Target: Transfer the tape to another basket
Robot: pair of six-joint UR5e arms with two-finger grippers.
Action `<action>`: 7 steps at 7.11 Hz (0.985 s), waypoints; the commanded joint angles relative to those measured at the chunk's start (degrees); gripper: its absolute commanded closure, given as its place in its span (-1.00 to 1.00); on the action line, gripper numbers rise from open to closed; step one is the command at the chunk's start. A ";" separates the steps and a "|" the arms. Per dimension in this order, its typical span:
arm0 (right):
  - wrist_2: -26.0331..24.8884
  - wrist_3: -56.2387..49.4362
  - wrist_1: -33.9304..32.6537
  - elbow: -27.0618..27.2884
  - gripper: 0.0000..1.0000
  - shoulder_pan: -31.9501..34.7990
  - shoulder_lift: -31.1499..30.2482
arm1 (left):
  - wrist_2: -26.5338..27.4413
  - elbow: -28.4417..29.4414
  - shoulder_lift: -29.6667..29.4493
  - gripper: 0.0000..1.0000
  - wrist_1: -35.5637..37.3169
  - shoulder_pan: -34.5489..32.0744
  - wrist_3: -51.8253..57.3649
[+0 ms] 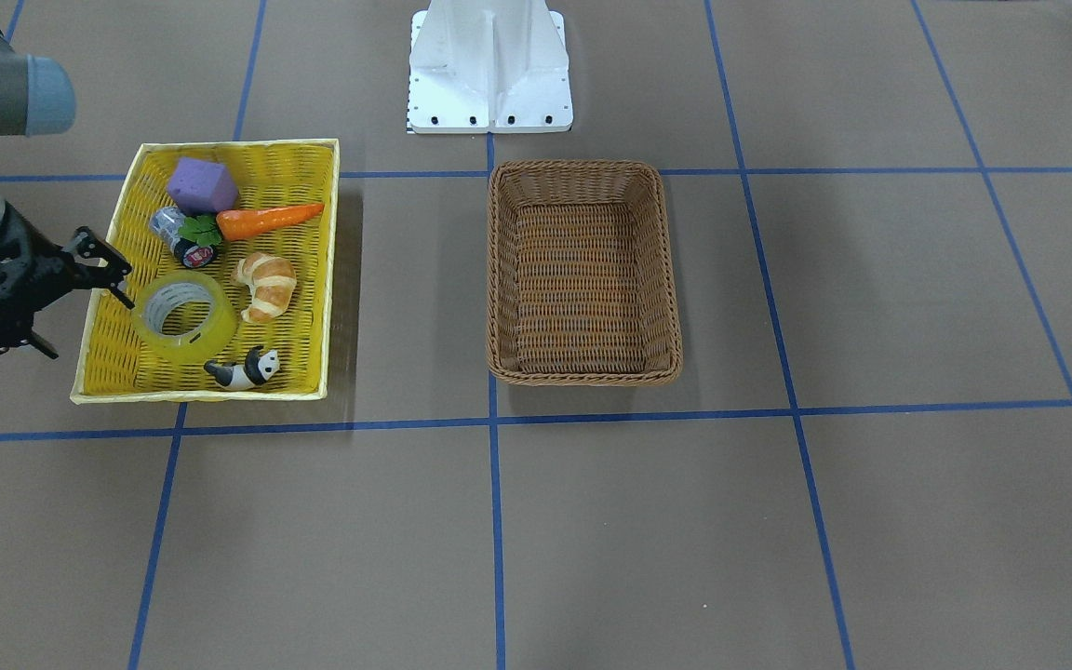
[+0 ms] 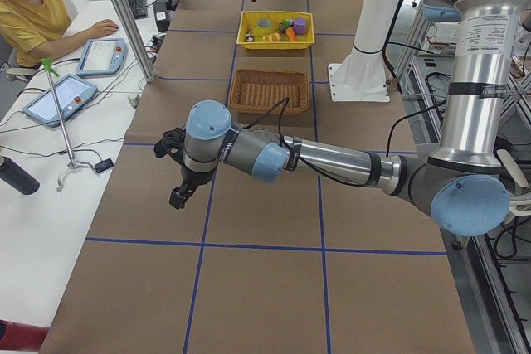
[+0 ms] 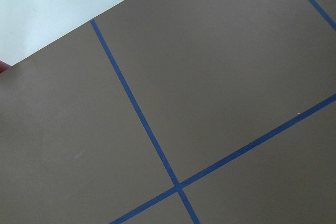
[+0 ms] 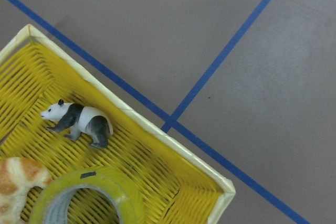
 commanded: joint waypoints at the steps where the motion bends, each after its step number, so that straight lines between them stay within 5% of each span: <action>1: -1.62 -0.19 0.22 -3.51 -0.98 -4.66 0.12 | 0.00 0.15 -0.01 -0.99 -0.03 0.03 0.00; 4: -2.76 -0.46 0.31 -5.20 -0.89 -7.13 0.56 | 0.00 0.15 -0.01 -0.99 -0.03 0.03 0.00; 6: -3.56 -0.90 0.05 -5.20 0.99 -7.49 0.74 | 0.00 0.23 -0.01 -0.99 -0.03 0.11 0.00; 7: -3.47 -0.99 0.05 -4.76 1.00 -7.49 0.65 | 0.00 0.23 -0.01 -0.99 -0.12 0.11 0.00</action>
